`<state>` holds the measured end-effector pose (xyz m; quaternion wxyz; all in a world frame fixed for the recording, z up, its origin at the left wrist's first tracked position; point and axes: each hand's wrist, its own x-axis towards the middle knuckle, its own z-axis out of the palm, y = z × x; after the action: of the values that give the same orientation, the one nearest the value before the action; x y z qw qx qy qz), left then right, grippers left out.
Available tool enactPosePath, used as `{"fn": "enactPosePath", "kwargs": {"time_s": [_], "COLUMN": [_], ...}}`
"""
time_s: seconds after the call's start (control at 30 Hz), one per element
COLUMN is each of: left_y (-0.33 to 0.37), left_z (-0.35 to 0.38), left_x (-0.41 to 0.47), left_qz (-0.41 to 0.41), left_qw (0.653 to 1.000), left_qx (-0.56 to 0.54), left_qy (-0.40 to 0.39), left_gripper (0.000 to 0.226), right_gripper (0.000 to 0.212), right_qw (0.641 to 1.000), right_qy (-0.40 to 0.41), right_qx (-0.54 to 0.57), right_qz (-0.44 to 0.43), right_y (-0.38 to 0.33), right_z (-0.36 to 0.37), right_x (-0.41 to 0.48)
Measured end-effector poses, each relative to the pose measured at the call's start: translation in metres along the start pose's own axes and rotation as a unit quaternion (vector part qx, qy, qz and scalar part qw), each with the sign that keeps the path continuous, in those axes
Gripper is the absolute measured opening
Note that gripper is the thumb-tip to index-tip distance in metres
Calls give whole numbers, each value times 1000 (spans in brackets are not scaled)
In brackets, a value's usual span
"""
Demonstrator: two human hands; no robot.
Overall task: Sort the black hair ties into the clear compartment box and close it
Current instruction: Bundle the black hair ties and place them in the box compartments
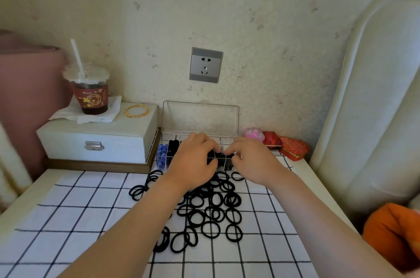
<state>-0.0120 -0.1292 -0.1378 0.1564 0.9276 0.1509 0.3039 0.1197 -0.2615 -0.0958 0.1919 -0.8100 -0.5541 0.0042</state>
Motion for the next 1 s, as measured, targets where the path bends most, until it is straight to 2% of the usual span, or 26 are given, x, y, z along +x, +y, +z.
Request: {"fn": "enactPosePath", "kwargs": {"time_s": [0.13,0.23,0.37,0.5,0.6,0.7,0.8,0.93,1.0], "left_y": [8,7,1,-2,-1,-3,-7,-12,-9], "left_z": [-17,-26,-33,-34,-32,-32,-34,-39,-38], "left_x": [-19,-37,-56,-58,-54,-49,-44,-38,-36], "left_qz": [0,-18,-60,-90,-98,-118,-133,-136,-118], "left_qw": [997,992,985,972,971,968,965,976,975], "left_qx": [-6,12,7,23,29,45,60,29,23], "left_qy": [-74,-124,-161,-214,-217,-219,-217,-168,-187], "left_gripper": [18,19,33,33,27,24,22,21,30], "right_gripper": [31,33,29,26,32,39,39,40,41], "right_qw": [998,997,998,998,990,986,989,996,991], "right_qy": [-49,-71,-55,-44,-101,-148,-141,-85,-121], "right_qx": [28,43,9,-42,-92,-77,-43,-19,-44], "right_qz": [-14,-10,-18,-11,-17,-13,-3,-7,-27], "right_y": [-16,-23,-32,-37,-37,-38,-36,-30,-29], "right_z": [4,14,28,40,47,44,38,32,32], "right_x": [-22,-37,-41,-33,-27,-20,-14,-9,-10]}}
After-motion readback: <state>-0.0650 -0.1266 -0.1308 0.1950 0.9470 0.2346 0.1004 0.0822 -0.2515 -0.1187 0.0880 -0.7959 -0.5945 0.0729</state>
